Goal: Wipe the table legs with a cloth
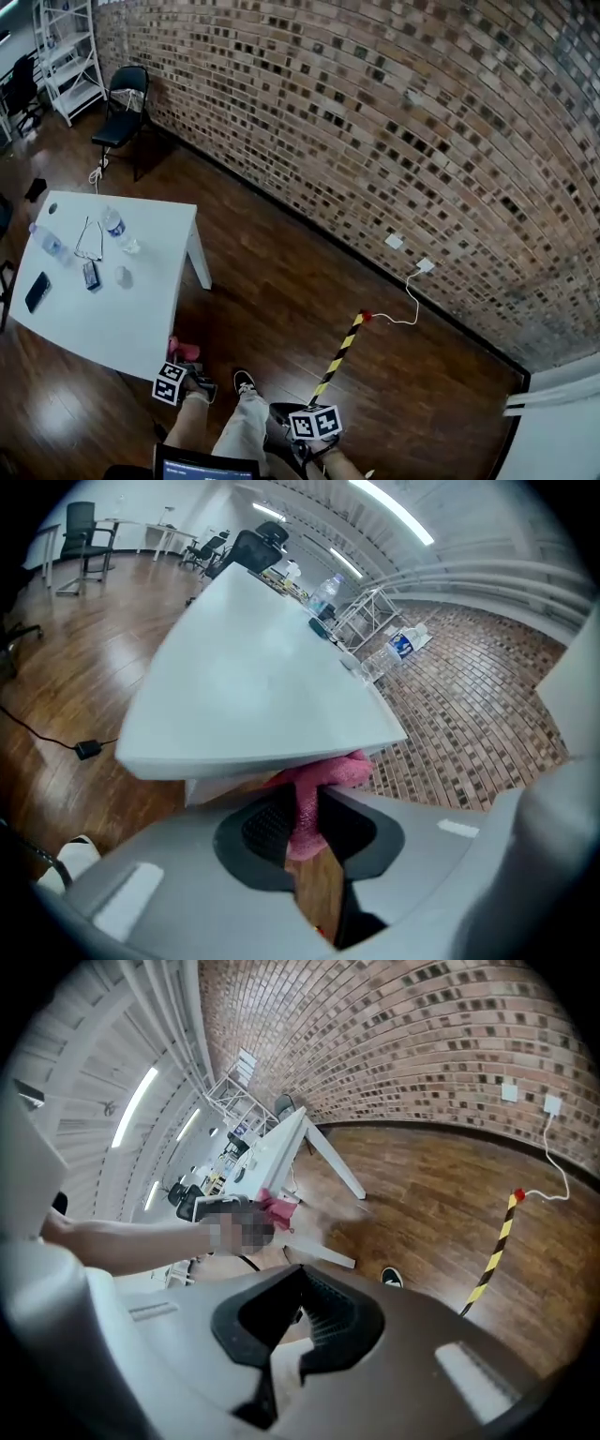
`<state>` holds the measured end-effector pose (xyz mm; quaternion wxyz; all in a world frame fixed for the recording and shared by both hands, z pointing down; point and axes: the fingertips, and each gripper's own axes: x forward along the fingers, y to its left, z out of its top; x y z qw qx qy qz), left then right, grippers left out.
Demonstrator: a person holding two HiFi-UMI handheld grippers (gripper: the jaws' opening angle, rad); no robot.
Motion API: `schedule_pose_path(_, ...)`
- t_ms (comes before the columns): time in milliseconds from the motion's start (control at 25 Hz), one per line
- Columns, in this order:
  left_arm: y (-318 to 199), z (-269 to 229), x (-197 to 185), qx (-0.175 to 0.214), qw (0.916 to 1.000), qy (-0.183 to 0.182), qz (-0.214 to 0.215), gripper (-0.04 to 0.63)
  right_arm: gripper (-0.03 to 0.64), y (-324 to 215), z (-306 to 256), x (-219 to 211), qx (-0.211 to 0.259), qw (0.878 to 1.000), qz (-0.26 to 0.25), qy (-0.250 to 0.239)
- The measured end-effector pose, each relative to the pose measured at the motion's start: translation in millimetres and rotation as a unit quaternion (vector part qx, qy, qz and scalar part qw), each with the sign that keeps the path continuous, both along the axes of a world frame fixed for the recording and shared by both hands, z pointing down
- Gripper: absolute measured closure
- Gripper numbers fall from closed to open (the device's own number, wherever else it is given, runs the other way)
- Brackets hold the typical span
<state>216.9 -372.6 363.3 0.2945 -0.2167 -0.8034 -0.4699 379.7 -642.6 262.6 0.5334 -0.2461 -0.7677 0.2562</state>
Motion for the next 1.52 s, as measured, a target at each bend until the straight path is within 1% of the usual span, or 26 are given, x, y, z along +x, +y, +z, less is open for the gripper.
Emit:
schedule_pose_path(80, -3, -5, -16, -0.006, 1.0000, 0.002, 0.004, 0.531, 0.623, -8, -1, -27, 0.007, 1.000, -0.013, 0.006)
schedule_pose_path(160, -6, -4, -37, -0.013, 0.9998, 0.006, 0.013, 0.529, 0.623, -15, 5, -54, 0.024, 0.999, -0.029, 0.015)
schedule_pose_path(320, -8, 2, -68, -0.020, 0.9993, 0.021, 0.026, 0.531, 0.623, -20, 19, -101, 0.063, 0.995, -0.057, 0.051)
schedule_pose_path(400, -13, -2, -87, -0.025, 0.9988, 0.026, 0.033, 0.531, 0.623, -18, 14, -133, 0.068, 0.993, -0.074, 0.054)
schedule_pose_path(480, -20, -5, -104, -0.027, 0.9985, 0.031, 0.036, 0.531, 0.623, -10, 7, -167, 0.072, 0.991, -0.101, 0.046)
schedule_pose_path(640, -31, -3, -135, -0.033, 0.9979, 0.039, 0.040, 0.531, 0.623, 21, 4, -226, 0.068, 0.984, -0.160, 0.045)
schedule_pose_path(720, -35, -1, -152, -0.038, 0.9974, 0.045, 0.041, 0.531, 0.623, 38, 8, -252, 0.075, 0.975, -0.202, 0.049)
schedule_pose_path(800, -39, 0, -169, -0.043, 0.9965, 0.056, 0.044, 0.531, 0.623, 53, 15, -279, 0.086, 0.964, -0.247, 0.053)
schedule_pose_path(920, -43, 6, -189, -0.045, 0.9942, 0.087, 0.044, 0.531, 0.623, 65, 24, -316, 0.100, 0.946, -0.304, 0.058)
schedule_pose_path(1000, -41, 9, -198, -0.044, 0.9929, 0.108, 0.024, 0.531, 0.623, 65, 24, -340, 0.099, 0.935, -0.336, 0.059)
schedule_pose_path(1080, -41, 10, -210, -0.047, 0.9920, 0.117, 0.002, 0.531, 0.623, 60, 22, -362, 0.092, 0.927, -0.359, 0.061)
schedule_pose_path(1200, -49, 9, -241, -0.055, 0.9925, 0.109, -0.008, 0.531, 0.623, 43, 27, -394, 0.091, 0.918, -0.381, 0.066)
schedule_pose_path(1280, -55, 9, -265, -0.056, 0.9932, 0.102, -0.010, 0.531, 0.623, 31, 33, -414, 0.096, 0.914, -0.389, 0.069)
schedule_pose_path(1400, -65, 11, -297, -0.051, 0.9938, 0.099, -0.004, 0.529, 0.623, 18, 40, -435, 0.090, 0.917, -0.381, 0.081)
schedule_pose_path(1520, -75, 11, -333, -0.047, 0.9946, 0.092, 0.012, 0.529, 0.623, 11, 44, -457, 0.086, 0.920, -0.372, 0.086)
